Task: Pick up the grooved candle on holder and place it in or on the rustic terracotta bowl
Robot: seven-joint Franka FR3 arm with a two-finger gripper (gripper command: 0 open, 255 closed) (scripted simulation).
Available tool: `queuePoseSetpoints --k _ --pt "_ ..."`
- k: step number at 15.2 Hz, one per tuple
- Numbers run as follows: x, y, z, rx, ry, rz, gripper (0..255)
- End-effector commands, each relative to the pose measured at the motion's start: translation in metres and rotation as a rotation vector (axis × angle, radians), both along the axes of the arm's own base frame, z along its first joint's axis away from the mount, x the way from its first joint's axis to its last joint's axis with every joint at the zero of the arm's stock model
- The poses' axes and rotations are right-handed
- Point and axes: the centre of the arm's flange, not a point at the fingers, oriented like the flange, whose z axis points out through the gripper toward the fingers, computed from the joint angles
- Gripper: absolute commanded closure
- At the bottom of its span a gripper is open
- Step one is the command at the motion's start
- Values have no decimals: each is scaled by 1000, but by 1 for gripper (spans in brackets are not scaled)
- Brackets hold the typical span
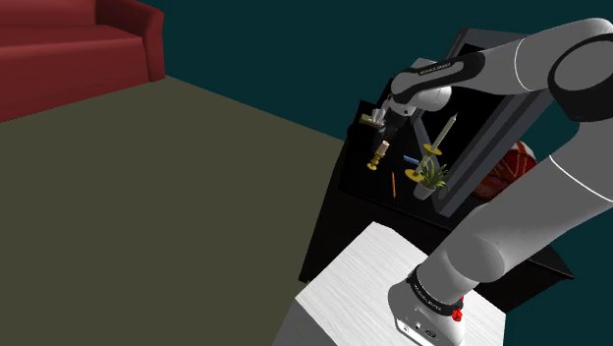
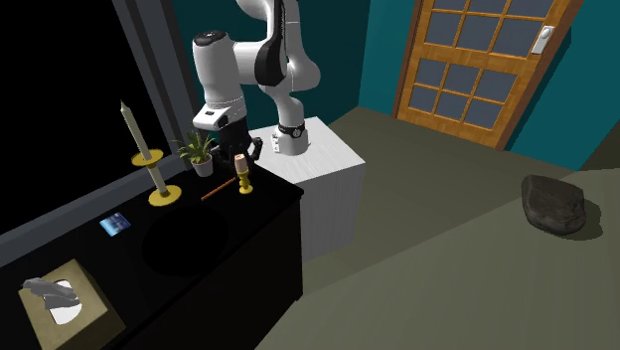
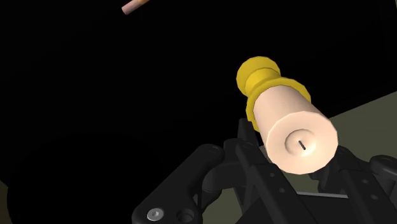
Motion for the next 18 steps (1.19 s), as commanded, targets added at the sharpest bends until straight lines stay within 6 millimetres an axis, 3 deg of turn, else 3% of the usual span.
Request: queuePoseSetpoints --k 1,18 --pt "-1 0 12 0 1 0 255" --pt "-1 0 101 0 1 0 255"
